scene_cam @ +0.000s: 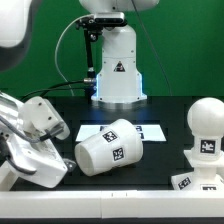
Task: Assemble lamp
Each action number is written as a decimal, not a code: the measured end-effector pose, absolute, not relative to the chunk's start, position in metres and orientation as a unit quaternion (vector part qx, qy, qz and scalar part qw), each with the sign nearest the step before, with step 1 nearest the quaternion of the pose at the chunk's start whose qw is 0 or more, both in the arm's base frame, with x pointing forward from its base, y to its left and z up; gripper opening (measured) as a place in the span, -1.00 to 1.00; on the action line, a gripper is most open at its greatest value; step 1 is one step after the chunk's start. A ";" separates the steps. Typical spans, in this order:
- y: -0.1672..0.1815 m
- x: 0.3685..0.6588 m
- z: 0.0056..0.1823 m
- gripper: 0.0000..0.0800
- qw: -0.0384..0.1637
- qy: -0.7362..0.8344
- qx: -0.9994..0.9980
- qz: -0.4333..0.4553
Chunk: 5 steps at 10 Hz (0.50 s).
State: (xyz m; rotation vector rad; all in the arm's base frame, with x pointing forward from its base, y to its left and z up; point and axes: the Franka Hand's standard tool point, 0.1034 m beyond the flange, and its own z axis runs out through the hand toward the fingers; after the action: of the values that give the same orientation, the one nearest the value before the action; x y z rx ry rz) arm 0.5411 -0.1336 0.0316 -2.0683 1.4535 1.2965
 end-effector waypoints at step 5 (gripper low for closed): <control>-0.124 0.521 0.026 0.75 0.153 0.508 -0.707 0.469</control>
Offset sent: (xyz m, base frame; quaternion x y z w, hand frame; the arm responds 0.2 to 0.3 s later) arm -0.0270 0.0245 0.0038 0.0332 -0.0756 0.0023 0.9966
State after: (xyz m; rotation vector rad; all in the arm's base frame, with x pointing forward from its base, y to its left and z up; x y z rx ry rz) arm 0.5209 -0.1238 0.0257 -2.0272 1.4562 1.3443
